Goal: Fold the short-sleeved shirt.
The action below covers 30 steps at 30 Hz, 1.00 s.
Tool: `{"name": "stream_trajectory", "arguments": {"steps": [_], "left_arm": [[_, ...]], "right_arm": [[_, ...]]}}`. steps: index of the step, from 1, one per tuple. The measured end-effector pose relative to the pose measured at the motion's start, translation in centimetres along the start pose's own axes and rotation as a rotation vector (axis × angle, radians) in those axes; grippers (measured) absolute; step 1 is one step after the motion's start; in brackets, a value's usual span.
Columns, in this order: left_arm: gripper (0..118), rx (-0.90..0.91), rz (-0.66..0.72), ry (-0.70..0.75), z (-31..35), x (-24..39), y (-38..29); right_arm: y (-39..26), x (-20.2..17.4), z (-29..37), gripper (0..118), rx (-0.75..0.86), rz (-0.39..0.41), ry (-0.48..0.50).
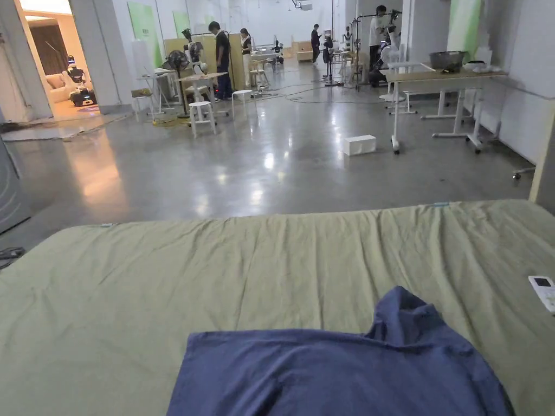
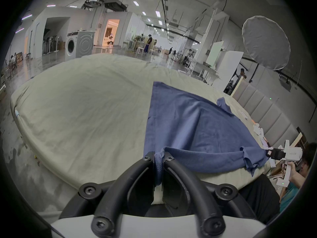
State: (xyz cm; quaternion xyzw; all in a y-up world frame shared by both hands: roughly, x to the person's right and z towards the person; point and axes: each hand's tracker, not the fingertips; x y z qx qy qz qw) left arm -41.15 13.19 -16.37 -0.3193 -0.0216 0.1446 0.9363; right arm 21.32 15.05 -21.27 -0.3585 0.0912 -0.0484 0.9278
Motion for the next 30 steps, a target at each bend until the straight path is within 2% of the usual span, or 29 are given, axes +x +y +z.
{"name": "stream_trajectory", "arguments": {"steps": [4,5,6,7,8,9,10,11,12,14,16,18,22,25,27,29,30], "left_arm": [[9,-0.02,-0.005,0.003,-0.4,-0.5,-0.9],[14,-0.027,-0.003,0.006,-0.5,-0.6,-1.0],[26,-0.039,0.008,0.01,-0.7,-0.8,-1.2],[51,-0.043,0.021,0.005,-0.7,-1.1,-1.3],[67,-0.056,0.041,0.001,-0.7,-1.4,-1.3],[76,-0.077,0.062,0.009,-0.4,-1.5,-0.8],[76,-0.065,0.061,0.012,0.2,-1.4,-0.4],[77,-0.017,0.045,0.024,1.1,-1.2,0.5],[77,0.022,0.025,0.035,2.2,-0.7,1.7],[78,0.11,-0.017,0.048,4.3,0.7,3.9],[78,0.213,-0.078,0.053,6.8,3.2,6.2],[78,0.371,-0.142,0.045,10.0,6.7,8.3],[91,0.587,-0.258,0.052,14.8,13.0,9.4],[91,0.679,-0.337,0.089,16.8,16.3,8.7],[90,0.697,-0.384,0.105,17.6,17.7,8.1],[75,0.691,-0.406,0.128,17.9,18.1,8.1],[59,0.671,-0.404,0.122,18.2,18.6,7.9]], "right_arm": [[-1.0,2.0,-1.8,8,-0.047,-0.016,-0.003],[-1.0,2.2,-2.0,9,-0.055,-0.014,-0.002],[-1.2,2.0,-1.8,16,-0.056,-0.014,0.0],[-1.2,2.2,-1.9,38,-0.057,-0.015,0.0],[-1.3,2.4,-1.8,53,-0.052,-0.019,-0.007],[-1.3,2.5,-1.5,62,-0.04,-0.033,-0.039],[-1.4,1.8,-0.5,63,0.008,-0.059,-0.071],[-1.1,1.7,0.6,63,0.053,-0.086,-0.059],[-0.4,1.6,2.1,63,0.108,-0.122,-0.006],[1.3,-0.1,5.1,75,0.216,-0.15,0.03],[2.8,-1.5,7.7,87,0.316,-0.139,0.04],[4.5,-4.2,10.6,88,0.418,-0.092,0.039],[6.0,-8.2,14.3,88,0.564,0.02,-0.003],[6.3,-10.2,16.0,87,0.614,0.068,-0.043],[6.3,-11.0,16.8,83,0.642,0.107,-0.057],[6.2,-11.8,17.5,66,0.661,0.141,-0.071],[6.2,-11.9,17.9,55,0.696,0.179,-0.077]]}}
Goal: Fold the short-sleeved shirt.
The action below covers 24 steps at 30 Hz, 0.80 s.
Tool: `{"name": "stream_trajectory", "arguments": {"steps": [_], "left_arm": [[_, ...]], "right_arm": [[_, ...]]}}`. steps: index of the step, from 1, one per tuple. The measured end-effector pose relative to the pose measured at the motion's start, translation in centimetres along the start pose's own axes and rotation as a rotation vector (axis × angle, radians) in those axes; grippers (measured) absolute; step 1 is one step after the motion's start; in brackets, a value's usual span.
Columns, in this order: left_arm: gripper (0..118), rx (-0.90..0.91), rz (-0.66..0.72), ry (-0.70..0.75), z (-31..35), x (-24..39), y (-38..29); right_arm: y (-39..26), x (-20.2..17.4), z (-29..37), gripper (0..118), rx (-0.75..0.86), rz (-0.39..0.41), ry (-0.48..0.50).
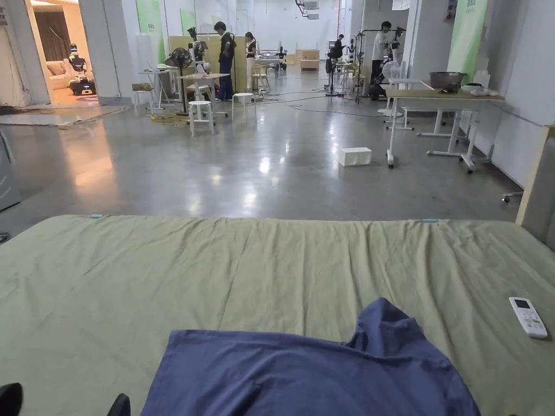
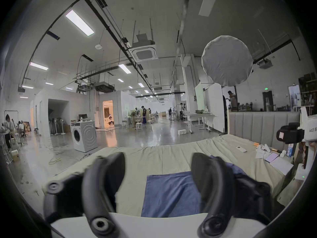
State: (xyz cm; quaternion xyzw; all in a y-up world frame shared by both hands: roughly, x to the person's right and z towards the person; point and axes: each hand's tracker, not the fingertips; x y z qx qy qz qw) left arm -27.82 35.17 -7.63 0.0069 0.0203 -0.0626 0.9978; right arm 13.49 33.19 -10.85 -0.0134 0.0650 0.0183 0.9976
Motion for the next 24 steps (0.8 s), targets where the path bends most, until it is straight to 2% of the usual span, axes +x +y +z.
{"name": "stream_trajectory", "arguments": {"steps": [1,2,4,6,8,9,11,13,17,24], "left_arm": [[28,-0.004,0.0,-0.004,0.3,0.3,0.1],[9,-0.011,0.001,-0.006,0.4,0.4,0.1],[6,-0.023,-0.011,0.001,0.6,0.7,0.3],[1,-0.04,-0.014,-0.05,0.7,0.7,0.5],[1,-0.047,-0.008,-0.027,0.8,1.0,0.4],[1,-0.045,-0.004,-0.035,0.8,1.0,0.4],[1,-0.062,0.004,-0.04,0.6,1.2,0.6],[1,-0.063,0.003,-0.044,0.7,1.1,0.3],[1,-0.073,0.013,-0.052,0.5,0.8,-0.1],[1,-0.104,0.056,-0.059,0.2,-0.4,-1.1]], "right_arm": [[0.3,-0.2,0.3,40,0.02,0.023,0.011],[0.3,-0.3,0.4,27,-0.003,-0.008,0.01],[0.6,-0.3,0.7,9,-0.01,-0.066,0.023],[0.7,-0.6,0.9,0,0.007,-0.049,0.016],[0.7,-0.8,1.0,0,-0.005,-0.034,-0.002],[0.9,-0.9,1.0,0,-0.001,-0.002,-0.015],[0.4,-0.9,0.9,0,-0.052,-0.028,-0.018],[0.6,-0.9,0.9,0,-0.019,0.012,-0.018],[0.4,-0.7,0.8,0,-0.028,-0.016,-0.01],[0.1,-0.8,0.7,0,-0.044,-0.02,0.003]]}}
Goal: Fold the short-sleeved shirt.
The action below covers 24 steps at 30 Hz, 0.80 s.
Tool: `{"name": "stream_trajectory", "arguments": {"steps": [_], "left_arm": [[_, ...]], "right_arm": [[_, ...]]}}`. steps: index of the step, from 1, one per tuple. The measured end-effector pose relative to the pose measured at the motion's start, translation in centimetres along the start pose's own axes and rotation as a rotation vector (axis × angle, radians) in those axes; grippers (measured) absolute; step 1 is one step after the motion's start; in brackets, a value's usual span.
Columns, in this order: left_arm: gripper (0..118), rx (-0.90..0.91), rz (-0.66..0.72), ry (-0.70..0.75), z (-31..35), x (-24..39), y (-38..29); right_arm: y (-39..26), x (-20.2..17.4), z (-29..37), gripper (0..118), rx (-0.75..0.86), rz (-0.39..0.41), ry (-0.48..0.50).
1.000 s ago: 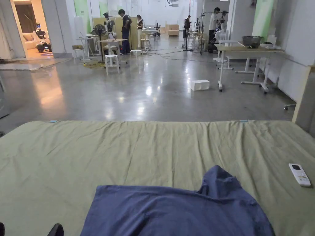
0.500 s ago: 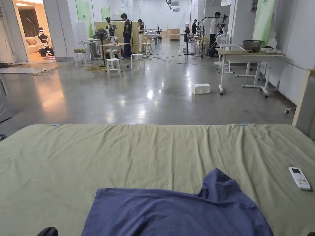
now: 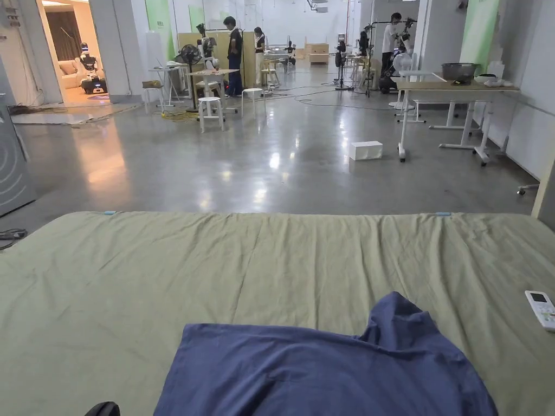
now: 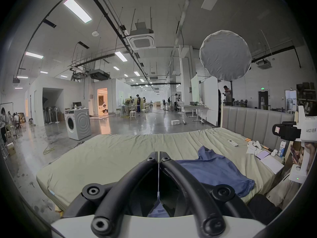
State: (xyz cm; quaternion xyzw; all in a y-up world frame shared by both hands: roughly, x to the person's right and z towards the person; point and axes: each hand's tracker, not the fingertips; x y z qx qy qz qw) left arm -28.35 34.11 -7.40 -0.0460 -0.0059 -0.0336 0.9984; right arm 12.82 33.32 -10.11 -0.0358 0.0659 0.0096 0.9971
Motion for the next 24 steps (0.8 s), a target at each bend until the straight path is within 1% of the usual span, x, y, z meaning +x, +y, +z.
{"name": "stream_trajectory", "arguments": {"steps": [6,8,9,10,12,13,14,15,16,17,18,20,22,24], "left_arm": [[1,-0.1,0.005,0.044,-0.6,-2.8,-3.2],[2,-0.156,0.066,0.039,-0.8,-4.5,-4.8],[7,-0.176,0.096,0.039,-1.0,-5.4,-5.8],[24,-0.193,0.123,0.043,-1.3,-6.3,-6.8],[63,-0.251,0.169,0.051,-2.2,-8.0,-9.3],[77,-0.279,0.189,0.061,-2.6,-8.6,-10.4],[78,-0.328,0.222,0.053,-3.3,-9.2,-11.7],[78,-0.349,0.234,0.037,-3.9,-9.8,-13.1],[78,-0.36,0.245,0.027,-4.4,-10.2,-14.2],[78,-0.381,0.258,0.016,-4.9,-10.5,-15.7],[78,-0.388,0.268,-0.001,-5.5,-10.8,-16.9],[78,-0.425,0.254,-0.025,-6.6,-11.1,-19.1],[78,-0.492,0.221,-0.033,-7.7,-11.1,-21.4],[78,-0.528,0.222,-0.029,-8.6,-11.3,-22.9]], "right_arm": [[-1.1,0.0,-0.2,0,-0.048,0.0,0.027],[-1.5,0.0,-0.1,0,-0.065,0.005,0.028],[-1.7,0.1,-0.2,0,-0.08,0.004,0.034],[-1.9,0.1,-0.3,0,-0.093,0.002,0.038],[-2.2,-0.2,-0.6,0,-0.119,0.002,0.041],[-2.4,-0.2,-0.7,0,-0.131,0.0,0.043],[-2.6,-0.3,-0.9,0,-0.147,-0.005,0.049],[-3.0,-0.3,-1.0,0,-0.193,-0.038,0.051],[-2.9,-0.5,-1.0,0,-0.166,-0.017,0.047],[-3.2,-0.6,-1.1,0,-0.197,-0.035,0.053],[-3.3,-0.6,-1.2,0,-0.199,-0.035,0.055],[-3.6,-0.7,-1.2,0,-0.222,-0.053,0.061],[-4.0,-0.3,-1.3,0,-0.243,-0.102,0.075],[-4.3,-0.1,-1.2,0,-0.257,-0.112,0.062]]}}
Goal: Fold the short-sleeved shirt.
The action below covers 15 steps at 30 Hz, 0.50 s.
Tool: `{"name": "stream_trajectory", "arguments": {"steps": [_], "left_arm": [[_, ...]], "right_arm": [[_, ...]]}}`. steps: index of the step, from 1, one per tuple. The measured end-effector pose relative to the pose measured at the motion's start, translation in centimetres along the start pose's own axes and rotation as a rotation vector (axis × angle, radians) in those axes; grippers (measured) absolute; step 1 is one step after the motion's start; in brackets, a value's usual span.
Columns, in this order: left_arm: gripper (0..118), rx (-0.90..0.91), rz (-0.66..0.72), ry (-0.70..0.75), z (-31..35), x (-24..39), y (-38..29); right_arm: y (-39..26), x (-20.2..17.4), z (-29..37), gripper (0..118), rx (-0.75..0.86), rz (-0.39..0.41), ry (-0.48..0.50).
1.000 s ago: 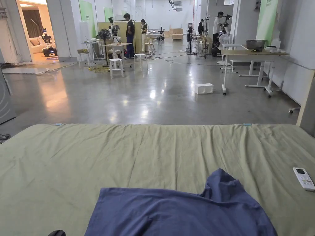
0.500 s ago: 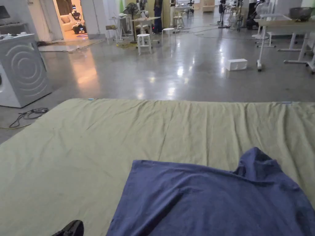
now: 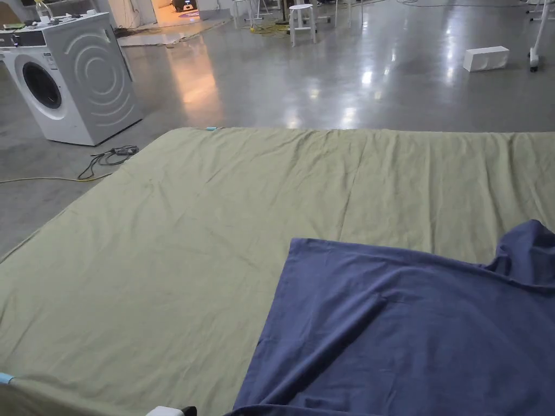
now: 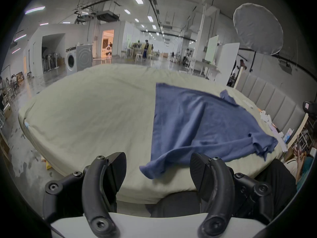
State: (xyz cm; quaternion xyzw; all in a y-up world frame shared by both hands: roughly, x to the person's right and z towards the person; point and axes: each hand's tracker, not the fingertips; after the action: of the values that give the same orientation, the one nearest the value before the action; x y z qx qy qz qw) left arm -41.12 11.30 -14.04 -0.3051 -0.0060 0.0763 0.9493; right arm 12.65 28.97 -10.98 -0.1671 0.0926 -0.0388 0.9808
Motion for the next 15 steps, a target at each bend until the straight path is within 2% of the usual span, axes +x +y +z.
{"name": "stream_trajectory", "arguments": {"steps": [3,6,9,10,11,13,15], "left_arm": [[77,-0.026,0.063,-0.013,-1.7,-0.6,-0.6],[72,-0.069,0.049,0.022,-3.4,-0.7,-0.6],[47,-0.092,0.022,0.021,-4.3,-0.1,-0.8],[25,-0.087,0.0,0.03,-4.2,0.1,-0.7],[15,-0.087,-0.016,0.021,-4.1,0.3,-0.4],[10,-0.086,-0.026,-0.001,-4.1,1.2,-0.2],[8,-0.132,-0.181,0.067,-4.7,2.1,0.1]], "right_arm": [[-0.2,0.3,0.1,0,-0.014,-0.015,-0.021],[-0.4,0.8,0.1,0,-0.022,-0.056,-0.023],[-0.6,1.0,0.1,0,-0.025,-0.071,-0.032],[-0.7,1.0,0.2,0,-0.025,-0.071,-0.035],[-0.7,1.0,0.2,0,-0.023,-0.07,-0.039],[-0.9,1.2,0.3,0,-0.023,-0.078,-0.041],[-1.2,1.6,0.3,0,-0.028,-0.088,-0.043]]}}
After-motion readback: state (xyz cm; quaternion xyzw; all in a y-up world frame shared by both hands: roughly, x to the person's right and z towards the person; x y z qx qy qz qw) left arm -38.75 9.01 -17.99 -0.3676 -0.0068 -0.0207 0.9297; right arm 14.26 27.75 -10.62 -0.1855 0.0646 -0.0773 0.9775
